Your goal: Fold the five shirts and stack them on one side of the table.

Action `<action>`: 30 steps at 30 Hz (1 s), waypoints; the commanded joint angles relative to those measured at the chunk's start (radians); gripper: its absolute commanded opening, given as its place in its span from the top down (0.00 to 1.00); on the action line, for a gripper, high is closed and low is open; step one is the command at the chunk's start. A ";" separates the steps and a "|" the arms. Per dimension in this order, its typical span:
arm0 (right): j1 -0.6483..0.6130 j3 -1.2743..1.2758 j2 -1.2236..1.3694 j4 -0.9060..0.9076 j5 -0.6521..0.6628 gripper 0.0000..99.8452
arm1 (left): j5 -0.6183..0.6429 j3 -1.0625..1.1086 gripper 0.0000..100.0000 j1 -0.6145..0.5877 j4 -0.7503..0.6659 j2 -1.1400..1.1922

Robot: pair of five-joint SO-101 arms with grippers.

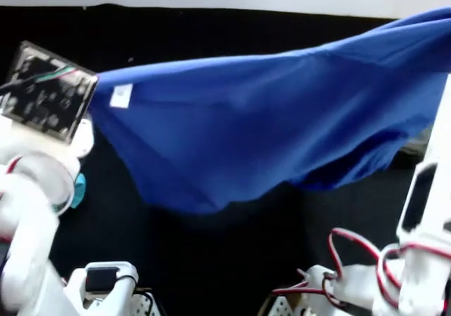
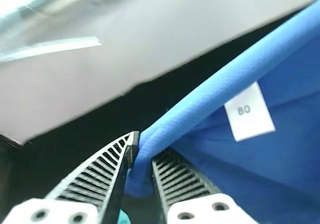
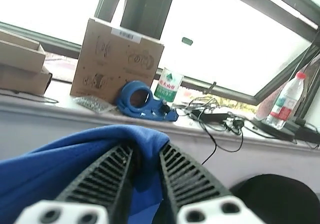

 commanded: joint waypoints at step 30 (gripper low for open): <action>-0.148 0.096 -0.104 -0.120 0.005 0.99 | 0.005 -0.027 0.99 -0.199 0.032 -0.131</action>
